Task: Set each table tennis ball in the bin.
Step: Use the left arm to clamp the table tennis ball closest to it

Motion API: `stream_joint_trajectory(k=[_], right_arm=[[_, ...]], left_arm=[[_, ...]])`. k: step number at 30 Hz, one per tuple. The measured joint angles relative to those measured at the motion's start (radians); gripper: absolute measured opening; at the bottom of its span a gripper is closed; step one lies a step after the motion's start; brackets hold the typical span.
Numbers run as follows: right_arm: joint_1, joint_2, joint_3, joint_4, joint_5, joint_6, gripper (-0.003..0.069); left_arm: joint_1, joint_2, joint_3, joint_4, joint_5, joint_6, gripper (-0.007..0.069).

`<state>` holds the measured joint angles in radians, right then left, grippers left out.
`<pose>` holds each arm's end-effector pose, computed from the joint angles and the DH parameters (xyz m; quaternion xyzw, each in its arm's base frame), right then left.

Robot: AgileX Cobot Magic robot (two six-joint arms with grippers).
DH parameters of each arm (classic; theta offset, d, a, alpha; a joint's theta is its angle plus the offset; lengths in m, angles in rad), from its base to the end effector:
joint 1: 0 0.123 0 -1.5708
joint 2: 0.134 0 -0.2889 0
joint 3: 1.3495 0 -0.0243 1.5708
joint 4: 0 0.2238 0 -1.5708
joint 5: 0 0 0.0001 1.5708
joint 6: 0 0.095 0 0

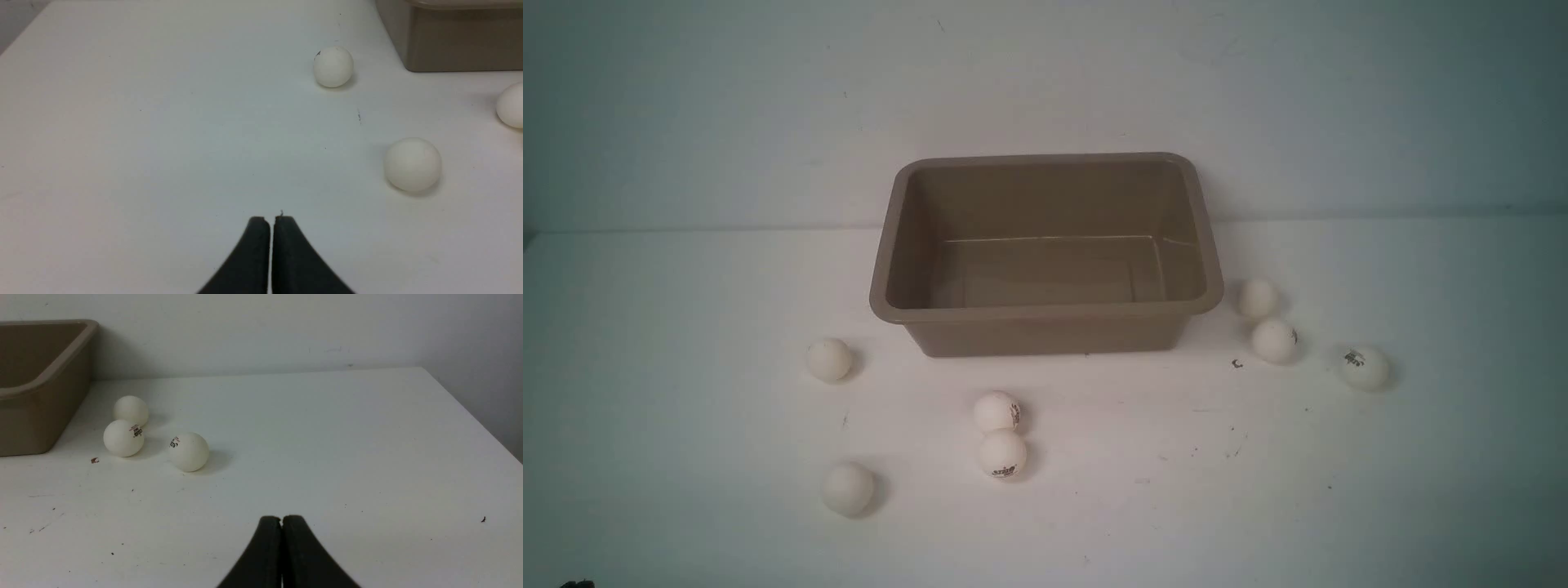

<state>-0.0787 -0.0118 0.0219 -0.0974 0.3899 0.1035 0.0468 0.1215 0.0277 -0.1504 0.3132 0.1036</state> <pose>0.0245 -0.0055 0.1706 0.0481 0.8066 -0.0342 0.5881 0.0339 -0.0028 0.1719 -0.0226 0.8252 -0.0170 0.5641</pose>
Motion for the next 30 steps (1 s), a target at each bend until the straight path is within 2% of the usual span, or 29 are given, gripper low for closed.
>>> stream_joint_trajectory(k=[30], right_arm=[[0.000, 0.000, 0.000, 0.024, -0.003, 0.005, -0.0016]], left_arm=[[0.000, 0.000, 0.000, 0.000, 0.000, 0.000, -0.0004]])
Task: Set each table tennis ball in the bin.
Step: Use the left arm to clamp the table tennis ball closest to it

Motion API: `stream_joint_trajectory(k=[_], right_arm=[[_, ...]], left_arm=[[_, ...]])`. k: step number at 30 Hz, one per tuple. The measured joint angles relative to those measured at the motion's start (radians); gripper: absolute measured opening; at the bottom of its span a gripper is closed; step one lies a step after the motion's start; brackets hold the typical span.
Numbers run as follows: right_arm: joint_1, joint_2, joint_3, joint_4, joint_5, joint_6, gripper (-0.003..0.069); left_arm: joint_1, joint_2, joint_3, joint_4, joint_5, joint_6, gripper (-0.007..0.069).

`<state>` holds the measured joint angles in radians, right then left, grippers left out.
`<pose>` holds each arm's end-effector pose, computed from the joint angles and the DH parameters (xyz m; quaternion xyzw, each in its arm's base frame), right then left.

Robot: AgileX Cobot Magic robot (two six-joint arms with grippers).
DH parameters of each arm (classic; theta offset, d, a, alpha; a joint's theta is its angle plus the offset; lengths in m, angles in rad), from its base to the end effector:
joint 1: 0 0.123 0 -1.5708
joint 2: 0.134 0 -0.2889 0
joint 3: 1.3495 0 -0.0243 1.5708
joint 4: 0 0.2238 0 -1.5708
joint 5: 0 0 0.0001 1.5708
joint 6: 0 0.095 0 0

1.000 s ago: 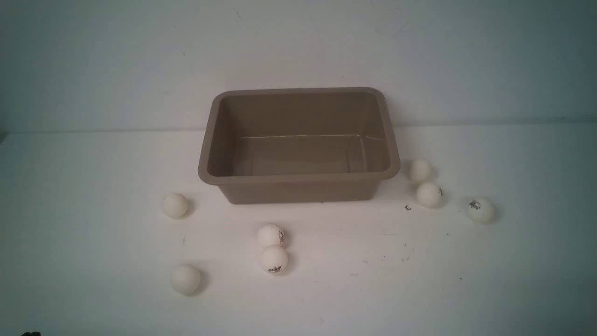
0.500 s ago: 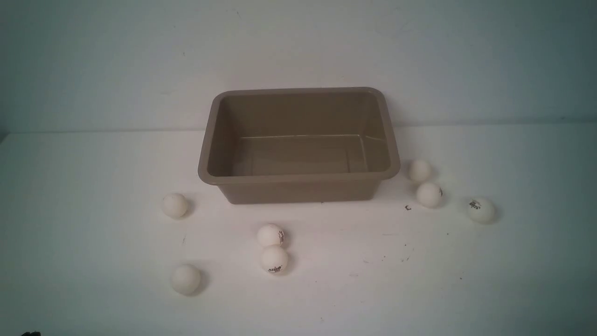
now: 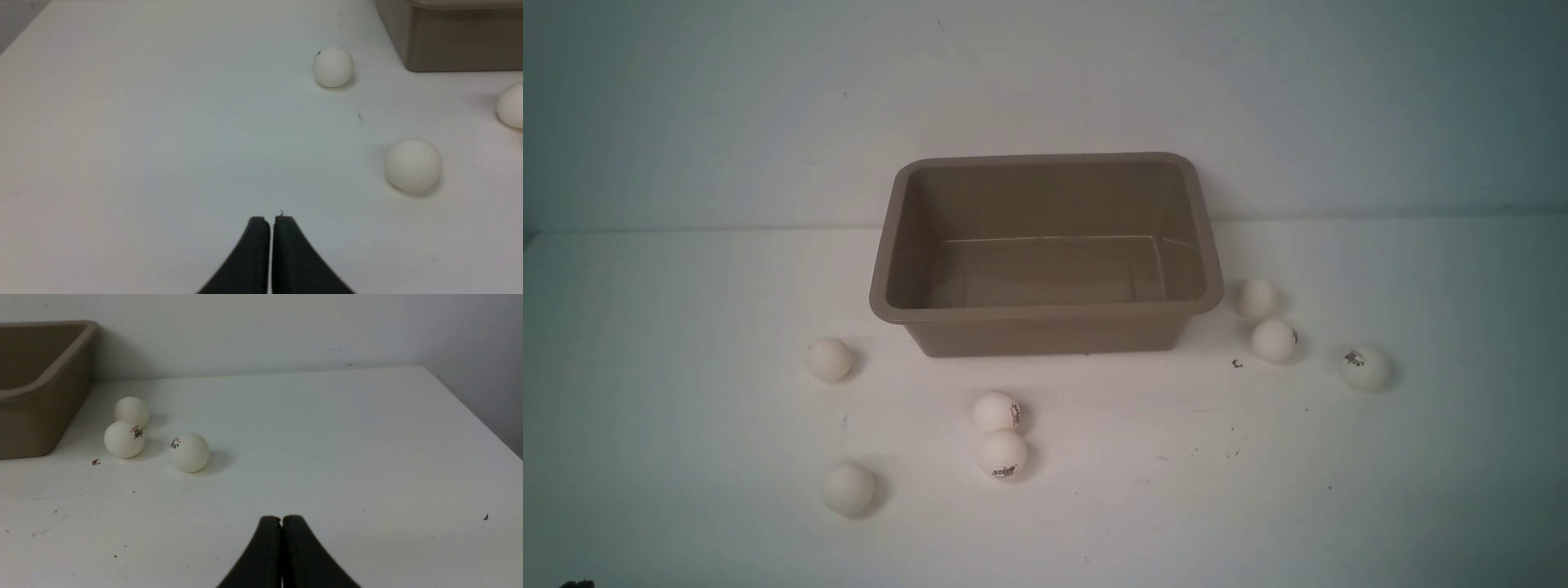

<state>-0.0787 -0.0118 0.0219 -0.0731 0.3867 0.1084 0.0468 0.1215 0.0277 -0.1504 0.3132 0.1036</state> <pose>0.0247 -0.0046 0.1708 0.0563 0.8054 -0.0223 0.5897 0.0339 -0.0028 0.1719 -0.0226 0.8252 -0.0170 0.5641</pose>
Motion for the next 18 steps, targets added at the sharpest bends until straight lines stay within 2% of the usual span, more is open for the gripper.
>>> stream_joint_trajectory(k=[4, 5, 6, 7, 8, 11, 12, 13, 15, 18], right_arm=[[0.000, 0.000, 0.004, 0.104, -0.037, 0.010, -0.0016], [0.000, 0.000, 0.006, 0.259, -0.083, 0.039, -0.0016], [0.000, 0.000, 0.006, 0.259, -0.083, 0.039, -0.0016], [0.000, 0.000, 0.006, 0.437, -0.129, 0.072, -0.0016], [0.000, 0.000, 0.006, 0.437, -0.134, 0.076, -0.0016], [0.000, 0.000, 0.006, 0.679, -0.171, 0.105, -0.0016], [0.000, 0.000, 0.006, 0.797, -0.184, 0.108, -0.0016], [0.000, 0.000, 0.006, 0.823, -0.185, 0.108, -0.0016], [0.000, 0.000, 0.006, 0.916, -0.190, 0.101, -0.0016], [0.000, 0.000, 0.006, 0.979, -0.198, 0.078, -0.0016]], left_arm=[[0.000, 0.000, 0.000, 0.000, 0.000, 0.000, -0.0004], [0.000, 0.000, 0.000, 0.000, 0.000, 0.000, -0.0004], [0.000, 0.000, 0.000, 0.000, 0.000, 0.000, -0.0004], [0.000, 0.000, 0.000, 0.000, 0.000, 0.000, -0.0004], [0.000, 0.000, 0.000, 0.000, 0.000, 0.000, -0.0004], [0.000, 0.000, 0.000, -0.022, 0.000, -0.009, -0.0004], [0.000, 0.000, 0.000, -0.126, 0.000, -0.060, -0.0004], [0.000, 0.000, 0.000, -0.126, 0.000, -0.068, -0.0004], [0.000, 0.000, 0.000, -0.287, -0.001, -0.143, -0.0004], [0.000, 0.000, 0.000, -0.568, -0.007, -0.228, -0.0004]])
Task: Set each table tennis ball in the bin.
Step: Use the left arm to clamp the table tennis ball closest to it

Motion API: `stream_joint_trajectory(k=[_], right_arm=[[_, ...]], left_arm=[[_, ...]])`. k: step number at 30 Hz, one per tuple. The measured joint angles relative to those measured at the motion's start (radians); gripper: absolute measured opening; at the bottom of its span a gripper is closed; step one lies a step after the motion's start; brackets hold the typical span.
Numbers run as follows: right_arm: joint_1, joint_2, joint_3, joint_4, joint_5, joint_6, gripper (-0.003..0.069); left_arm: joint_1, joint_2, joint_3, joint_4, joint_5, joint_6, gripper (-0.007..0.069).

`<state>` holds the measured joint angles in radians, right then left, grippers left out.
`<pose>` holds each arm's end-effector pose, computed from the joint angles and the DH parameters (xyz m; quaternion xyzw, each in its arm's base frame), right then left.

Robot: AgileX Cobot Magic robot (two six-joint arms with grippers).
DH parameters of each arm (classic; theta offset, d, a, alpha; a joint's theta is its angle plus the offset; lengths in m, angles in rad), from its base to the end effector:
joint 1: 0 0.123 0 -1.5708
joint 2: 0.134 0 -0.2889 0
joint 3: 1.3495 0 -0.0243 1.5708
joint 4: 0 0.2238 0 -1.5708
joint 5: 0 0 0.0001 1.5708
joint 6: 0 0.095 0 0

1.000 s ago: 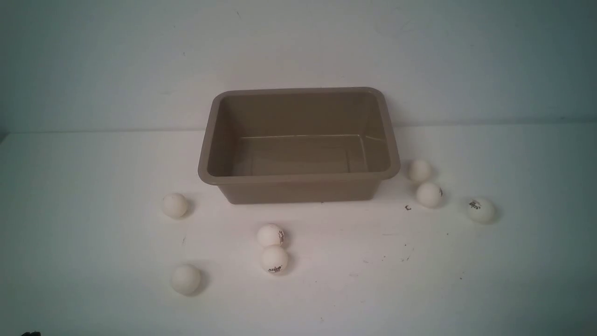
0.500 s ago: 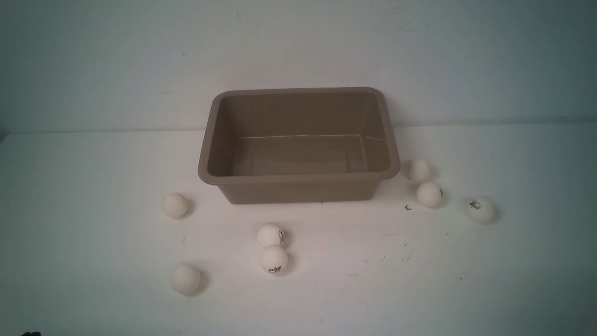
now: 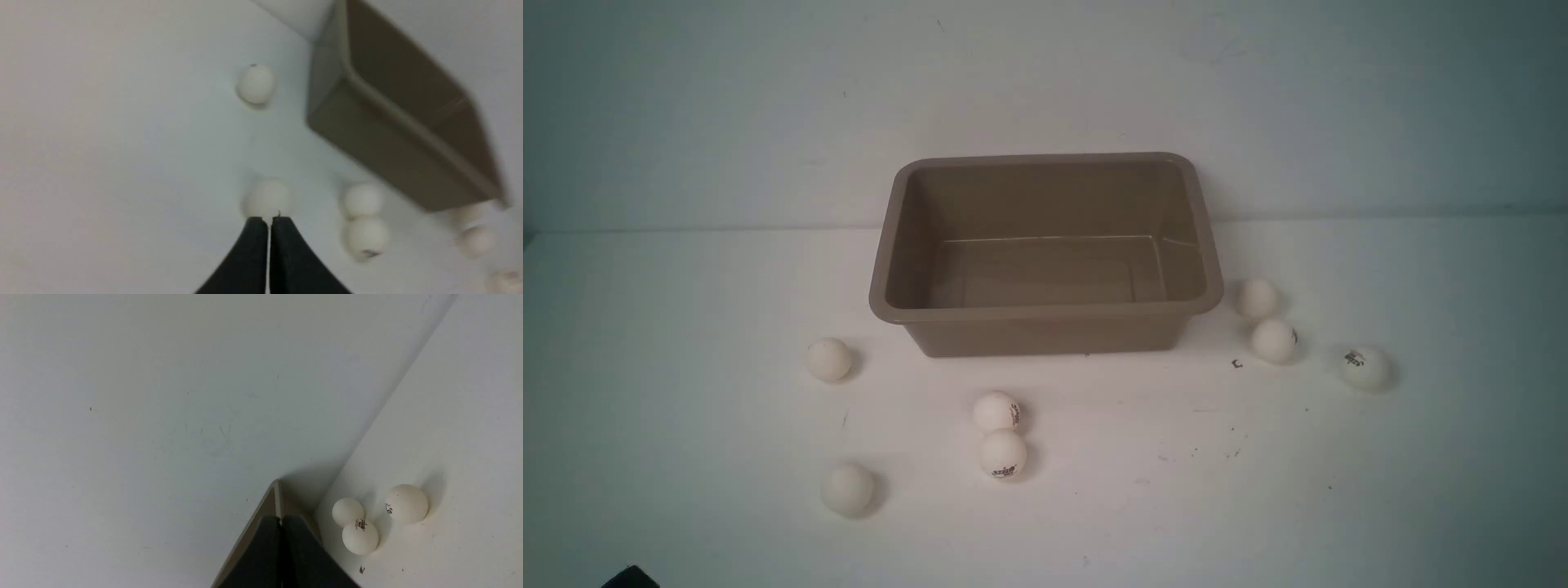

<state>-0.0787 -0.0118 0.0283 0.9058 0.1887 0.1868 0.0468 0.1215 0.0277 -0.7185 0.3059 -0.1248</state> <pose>0.0296 0.0118 0.1939 0.3534 0.6309 0.3786 0.5776 0.0352 -0.0173 0.1793 -0.2818 0.7505 -0.2975 0.5185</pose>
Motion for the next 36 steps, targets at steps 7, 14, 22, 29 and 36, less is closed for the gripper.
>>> stream_joint_trajectory(k=[7, 14, 22, 29, 36], right_arm=[[0.000, 0.000, 0.000, 0.020, -0.041, -0.020, -0.0016], [0.000, 0.000, 0.000, 0.000, -0.030, -0.043, -0.0016], [0.000, 0.000, -0.054, -0.016, 0.071, -0.243, -0.0016], [0.000, 0.231, -0.378, -0.026, 0.295, -0.688, -0.0016], [0.000, 0.747, -0.797, -0.199, 0.608, -0.863, -0.0016]], left_arm=[[0.000, 0.000, 0.000, -0.449, -0.091, 0.027, -0.0004], [0.000, 0.000, 0.000, -0.674, -0.167, 0.055, -0.0004], [-0.021, 0.000, 0.000, -0.814, -0.176, 0.164, -0.0004], [-0.026, 0.000, 0.000, -0.826, -0.057, 0.432, -0.0004], [-0.026, 0.104, -0.234, -0.597, 0.169, 1.094, -0.0004]])
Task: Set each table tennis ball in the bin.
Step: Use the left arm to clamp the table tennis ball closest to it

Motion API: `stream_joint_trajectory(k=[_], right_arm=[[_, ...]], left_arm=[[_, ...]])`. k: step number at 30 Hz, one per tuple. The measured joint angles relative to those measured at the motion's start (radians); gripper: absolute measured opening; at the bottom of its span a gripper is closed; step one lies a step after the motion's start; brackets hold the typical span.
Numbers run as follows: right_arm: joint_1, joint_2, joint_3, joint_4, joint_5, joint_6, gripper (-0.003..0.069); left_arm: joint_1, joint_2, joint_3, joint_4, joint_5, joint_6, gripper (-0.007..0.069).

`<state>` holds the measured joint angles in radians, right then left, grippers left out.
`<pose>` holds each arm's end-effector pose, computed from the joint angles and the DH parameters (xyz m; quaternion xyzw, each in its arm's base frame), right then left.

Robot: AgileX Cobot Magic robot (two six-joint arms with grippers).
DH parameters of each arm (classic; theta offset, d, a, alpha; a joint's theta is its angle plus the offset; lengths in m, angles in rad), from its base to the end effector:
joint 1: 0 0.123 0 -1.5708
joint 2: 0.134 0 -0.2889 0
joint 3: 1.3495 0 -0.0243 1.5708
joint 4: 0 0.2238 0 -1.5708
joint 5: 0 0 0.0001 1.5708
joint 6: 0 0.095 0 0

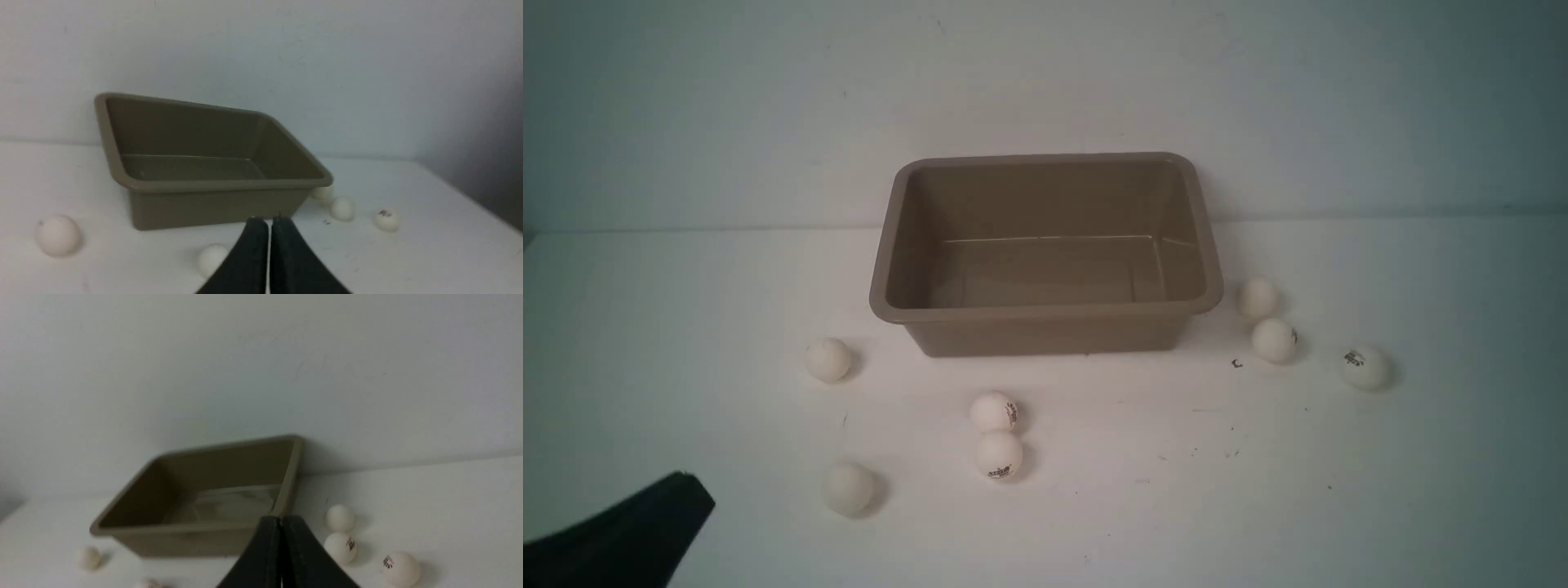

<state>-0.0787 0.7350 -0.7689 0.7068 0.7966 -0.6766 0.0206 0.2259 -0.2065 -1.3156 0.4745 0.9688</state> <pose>0.1080 0.0358 0.3515 -0.1430 0.8409 0.1549 0.4984 0.0371 -0.0413 0.2589 0.0342 0.7254 -0.2619 0.6356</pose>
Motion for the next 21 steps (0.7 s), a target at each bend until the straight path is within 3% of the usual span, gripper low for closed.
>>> stream_joint_trajectory(k=[4, 6, 10, 13, 17, 21], right_arm=[[0.000, 0.193, -0.134, -0.186, 0.066, 0.070, -0.0013], [0.000, 0.262, -0.173, -0.245, 0.083, 0.117, -0.0013], [0.006, 0.418, -0.239, -0.280, 0.098, 0.171, -0.0012], [0.044, 0.516, -0.245, -0.302, 0.099, 0.180, -0.0012], [0.127, 0.623, -0.271, -0.362, 0.101, 0.201, -0.0012], [0.170, 0.662, -0.305, -0.394, 0.102, 0.212, -0.0012]], left_arm=[[0.000, 0.221, -0.163, 0.440, 0.113, -0.086, -0.0004], [0.000, 0.345, -0.246, 0.644, 0.205, -0.210, -0.0004], [0.000, 0.540, -0.353, 0.874, 0.297, -0.349, -0.0004], [0.000, 0.668, -0.414, 0.951, 0.312, -0.383, -0.0004], [0.000, 0.781, -0.435, 0.956, 0.289, -0.385, -0.0004], [0.000, 0.883, -0.435, 0.899, 0.259, -0.284, 0.0011]])
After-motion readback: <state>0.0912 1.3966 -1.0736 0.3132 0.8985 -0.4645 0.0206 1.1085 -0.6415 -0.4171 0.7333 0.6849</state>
